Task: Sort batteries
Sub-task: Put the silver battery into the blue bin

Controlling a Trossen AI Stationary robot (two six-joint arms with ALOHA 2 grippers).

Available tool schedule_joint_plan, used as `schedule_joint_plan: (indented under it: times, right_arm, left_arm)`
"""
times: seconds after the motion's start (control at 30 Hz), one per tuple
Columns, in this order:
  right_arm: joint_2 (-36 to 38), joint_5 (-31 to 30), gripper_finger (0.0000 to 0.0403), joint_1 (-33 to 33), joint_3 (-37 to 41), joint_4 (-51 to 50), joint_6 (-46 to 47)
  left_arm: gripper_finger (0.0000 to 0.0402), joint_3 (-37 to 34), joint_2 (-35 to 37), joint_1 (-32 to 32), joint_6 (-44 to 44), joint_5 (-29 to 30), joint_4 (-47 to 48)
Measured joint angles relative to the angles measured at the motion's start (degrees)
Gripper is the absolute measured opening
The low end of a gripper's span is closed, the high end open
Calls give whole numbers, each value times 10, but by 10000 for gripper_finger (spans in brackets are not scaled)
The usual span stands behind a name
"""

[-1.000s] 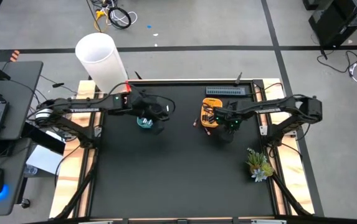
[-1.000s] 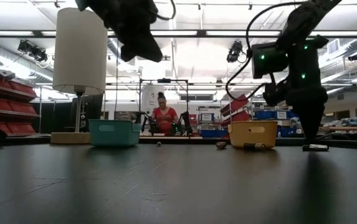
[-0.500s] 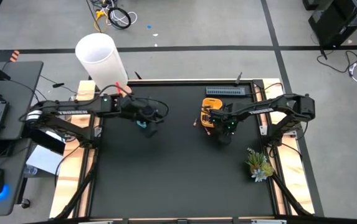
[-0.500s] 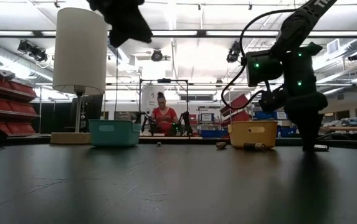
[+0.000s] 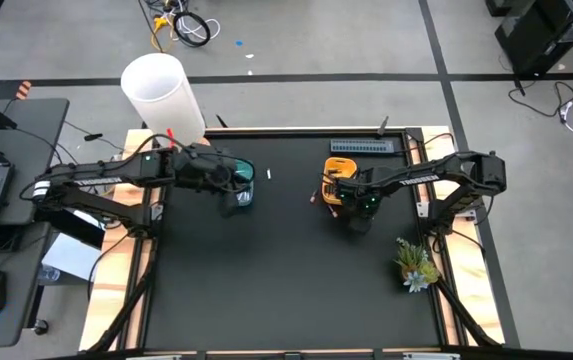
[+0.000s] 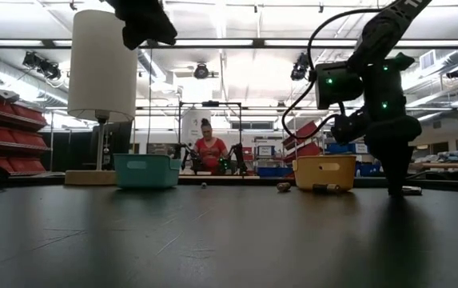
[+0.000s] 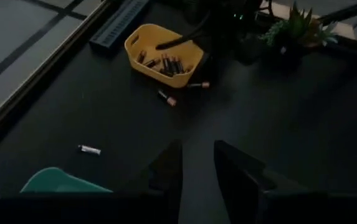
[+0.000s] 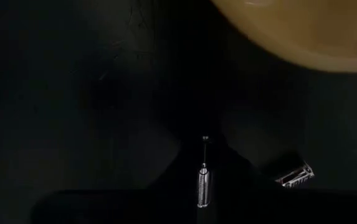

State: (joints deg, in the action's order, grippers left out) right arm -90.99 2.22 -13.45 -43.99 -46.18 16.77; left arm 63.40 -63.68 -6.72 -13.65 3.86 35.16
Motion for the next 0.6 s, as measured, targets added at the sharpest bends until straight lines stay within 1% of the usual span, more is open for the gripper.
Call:
schedule_joint_plan:
  times: [0.07, 0.17, 0.27, 0.37, 0.43, 0.6]
  right_arm:
    - [2, 0, 33, 0, -5, -2, 0]
    - [7, 8, 30, 0, -15, -8, 1]
    - [8, 36, 20, 4, -29, 19, 8]
    - [9, 71, 20, 11, -33, 25, 25]
    - [9, 72, 20, 18, -39, 45, 44]
    - [10, 68, 21, 38, -46, 56, 69]
  left_arm:
    - [103, 0, 1, 0, 1, 0, 2]
    - [103, 0, 0, 0, 1, 0, 15]
    - [103, 0, 1, 0, 1, 0, 20]
    - [103, 0, 0, 0, 1, 0, 30]
    - [103, 0, 0, 0, 0, 0, 38]
    - [103, 0, 0, 1, -4, 0, 62]
